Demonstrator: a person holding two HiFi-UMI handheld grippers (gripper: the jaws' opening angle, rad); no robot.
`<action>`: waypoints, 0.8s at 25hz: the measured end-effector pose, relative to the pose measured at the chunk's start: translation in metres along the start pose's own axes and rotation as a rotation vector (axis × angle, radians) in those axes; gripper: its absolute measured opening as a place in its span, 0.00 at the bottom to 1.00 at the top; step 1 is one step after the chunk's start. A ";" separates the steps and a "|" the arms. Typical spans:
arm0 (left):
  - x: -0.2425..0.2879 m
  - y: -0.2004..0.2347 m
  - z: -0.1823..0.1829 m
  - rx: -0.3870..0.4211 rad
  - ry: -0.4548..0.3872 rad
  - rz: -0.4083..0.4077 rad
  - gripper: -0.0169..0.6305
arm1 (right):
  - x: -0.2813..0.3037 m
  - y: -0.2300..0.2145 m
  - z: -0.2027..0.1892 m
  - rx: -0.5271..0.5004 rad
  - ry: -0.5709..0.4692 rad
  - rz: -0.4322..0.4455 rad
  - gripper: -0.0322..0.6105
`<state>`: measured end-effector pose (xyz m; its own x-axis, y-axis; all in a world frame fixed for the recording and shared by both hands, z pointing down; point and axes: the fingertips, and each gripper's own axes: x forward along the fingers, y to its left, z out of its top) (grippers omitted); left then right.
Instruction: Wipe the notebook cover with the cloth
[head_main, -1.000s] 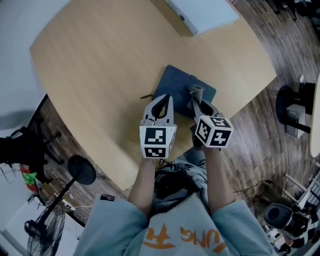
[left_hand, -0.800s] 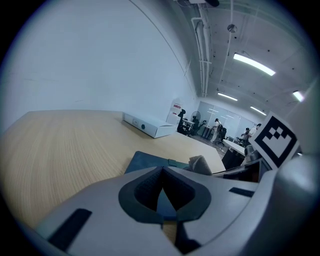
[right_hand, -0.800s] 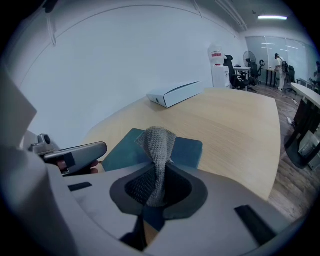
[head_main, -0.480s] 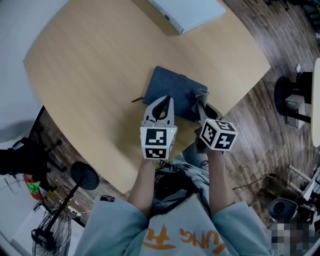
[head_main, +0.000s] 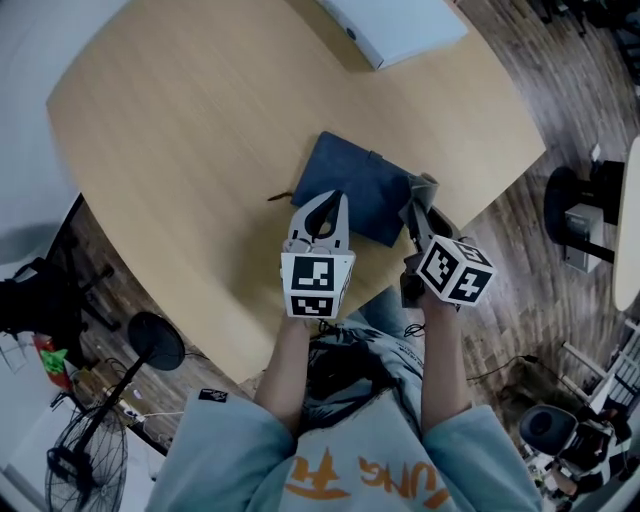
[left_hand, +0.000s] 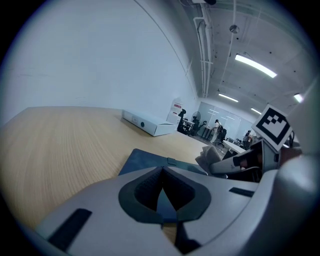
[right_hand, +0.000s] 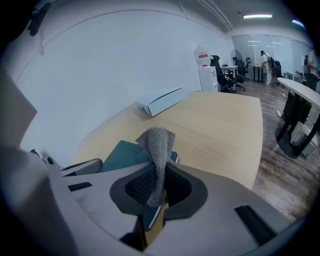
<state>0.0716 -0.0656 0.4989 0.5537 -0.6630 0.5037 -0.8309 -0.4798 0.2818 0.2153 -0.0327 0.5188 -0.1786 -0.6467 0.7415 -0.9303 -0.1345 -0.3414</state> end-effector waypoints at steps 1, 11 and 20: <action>-0.002 0.006 0.000 0.001 -0.005 0.017 0.05 | 0.002 0.007 0.004 -0.011 -0.005 0.014 0.10; -0.022 0.053 0.002 -0.022 -0.046 0.144 0.05 | 0.051 0.088 0.024 -0.142 0.033 0.151 0.10; -0.036 0.078 0.009 -0.089 -0.139 0.164 0.05 | 0.088 0.142 0.034 -0.241 0.067 0.214 0.10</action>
<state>-0.0127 -0.0841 0.4952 0.4081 -0.8038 0.4329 -0.9085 -0.3105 0.2798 0.0782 -0.1346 0.5160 -0.3917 -0.5890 0.7069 -0.9169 0.1860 -0.3531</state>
